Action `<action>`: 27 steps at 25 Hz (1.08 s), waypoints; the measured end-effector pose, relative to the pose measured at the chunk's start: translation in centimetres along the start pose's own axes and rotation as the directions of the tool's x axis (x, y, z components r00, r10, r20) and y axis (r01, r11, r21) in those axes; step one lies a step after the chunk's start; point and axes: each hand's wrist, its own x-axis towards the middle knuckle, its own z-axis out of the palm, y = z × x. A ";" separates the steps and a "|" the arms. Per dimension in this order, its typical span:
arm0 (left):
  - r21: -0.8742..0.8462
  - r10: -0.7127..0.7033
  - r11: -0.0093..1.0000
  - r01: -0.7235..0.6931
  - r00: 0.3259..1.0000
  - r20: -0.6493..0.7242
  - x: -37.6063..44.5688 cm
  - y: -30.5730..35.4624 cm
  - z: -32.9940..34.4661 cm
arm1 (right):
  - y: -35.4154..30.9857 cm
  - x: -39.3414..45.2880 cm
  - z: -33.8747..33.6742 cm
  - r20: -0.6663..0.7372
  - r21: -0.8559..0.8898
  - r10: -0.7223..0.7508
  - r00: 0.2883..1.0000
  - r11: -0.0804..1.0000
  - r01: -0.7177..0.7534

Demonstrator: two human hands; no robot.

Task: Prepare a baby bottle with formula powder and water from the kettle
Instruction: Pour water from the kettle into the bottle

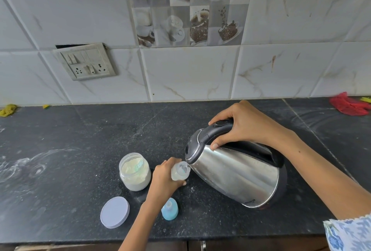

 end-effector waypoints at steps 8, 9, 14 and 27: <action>0.000 0.004 1.000 -0.004 1.000 0.005 -0.1 0.0 0.1 | 0.0 0.0 0.0 0.007 0.000 -0.006 1.000 1.000 0.006; -0.001 0.001 1.000 -0.001 1.000 0.006 -0.1 0.0 0.1 | 0.0 0.0 -0.1 0.007 0.001 -0.007 1.000 1.000 0.007; -0.007 -0.018 1.000 0.018 1.000 0.009 -0.2 -0.2 0.2 | -0.1 -0.1 -0.1 0.002 -0.004 -0.010 1.000 1.000 0.010; -0.026 -0.025 0.999 0.025 1.000 0.014 -0.3 -0.4 0.3 | -0.3 0.0 -0.3 0.023 -0.010 -0.012 1.000 1.000 0.012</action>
